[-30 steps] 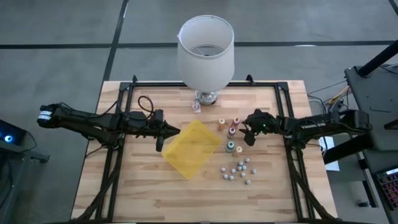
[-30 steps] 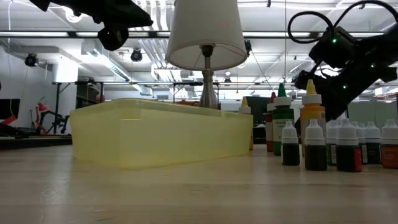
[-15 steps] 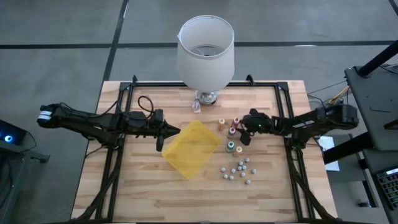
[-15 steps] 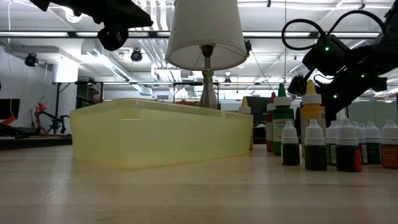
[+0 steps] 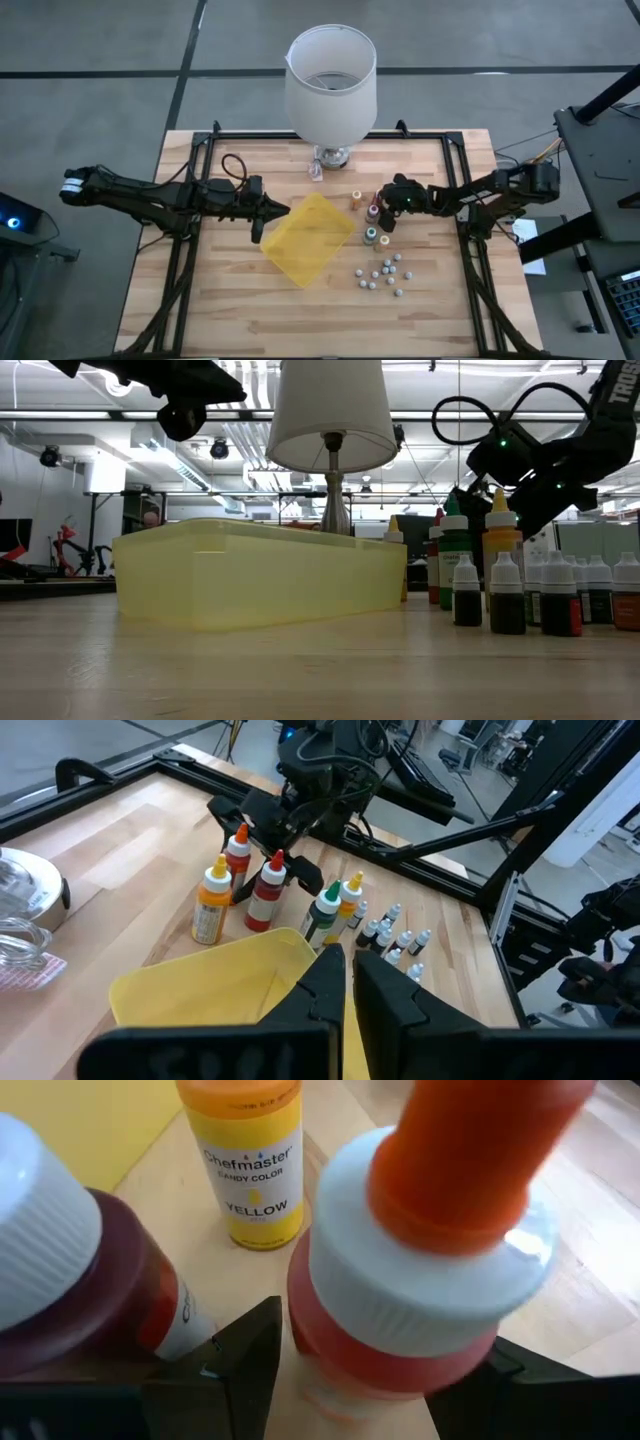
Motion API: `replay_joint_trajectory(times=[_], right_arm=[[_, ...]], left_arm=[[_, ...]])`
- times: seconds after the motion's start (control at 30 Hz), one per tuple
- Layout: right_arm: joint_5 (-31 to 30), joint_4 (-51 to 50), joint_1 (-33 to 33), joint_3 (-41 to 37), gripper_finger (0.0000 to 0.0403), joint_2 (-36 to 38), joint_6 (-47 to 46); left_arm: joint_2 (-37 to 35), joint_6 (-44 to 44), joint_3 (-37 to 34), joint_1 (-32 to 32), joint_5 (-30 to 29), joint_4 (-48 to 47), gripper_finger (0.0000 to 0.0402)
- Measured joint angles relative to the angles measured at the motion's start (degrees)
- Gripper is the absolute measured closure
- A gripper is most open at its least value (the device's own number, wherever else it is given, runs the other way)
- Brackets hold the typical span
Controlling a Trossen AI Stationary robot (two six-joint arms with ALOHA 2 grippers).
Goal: Pick & Place food coloring
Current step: Put the large orange food coloring bottle into the yellow bin
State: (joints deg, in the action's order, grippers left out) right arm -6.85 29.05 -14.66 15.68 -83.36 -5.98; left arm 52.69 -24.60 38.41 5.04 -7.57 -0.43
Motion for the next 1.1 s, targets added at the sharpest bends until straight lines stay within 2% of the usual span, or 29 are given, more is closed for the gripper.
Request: replay_joint_trajectory(times=[0.33,0.7,0.87,0.97,1.1], right_arm=[[0.02,-0.32,0.03,-0.8,0.0205,1.19,-0.84],[2.45,-0.32,-0.01,-0.8,0.028,1.3,-1.36],[2.59,-1.34,-0.01,-0.39,0.0287,3.35,-1.39],[2.62,-5.17,-0.01,1.02,0.0284,7.01,-1.32],[2.61,-15.88,-0.01,4.22,0.0284,13.73,0.51]], left_arm=[[-0.01,-0.72,-0.11,0.0,-0.02,0.0,0.0401],[-0.01,-0.7,-0.15,0.0,-0.02,0.0,0.0401],[0.0,-0.7,-0.15,0.0,-0.02,0.0,0.0401],[0.0,-0.8,-0.19,0.0,-0.02,0.27,0.0401],[-0.01,-1.08,-0.19,0.0,-0.04,2.9,0.0401]])
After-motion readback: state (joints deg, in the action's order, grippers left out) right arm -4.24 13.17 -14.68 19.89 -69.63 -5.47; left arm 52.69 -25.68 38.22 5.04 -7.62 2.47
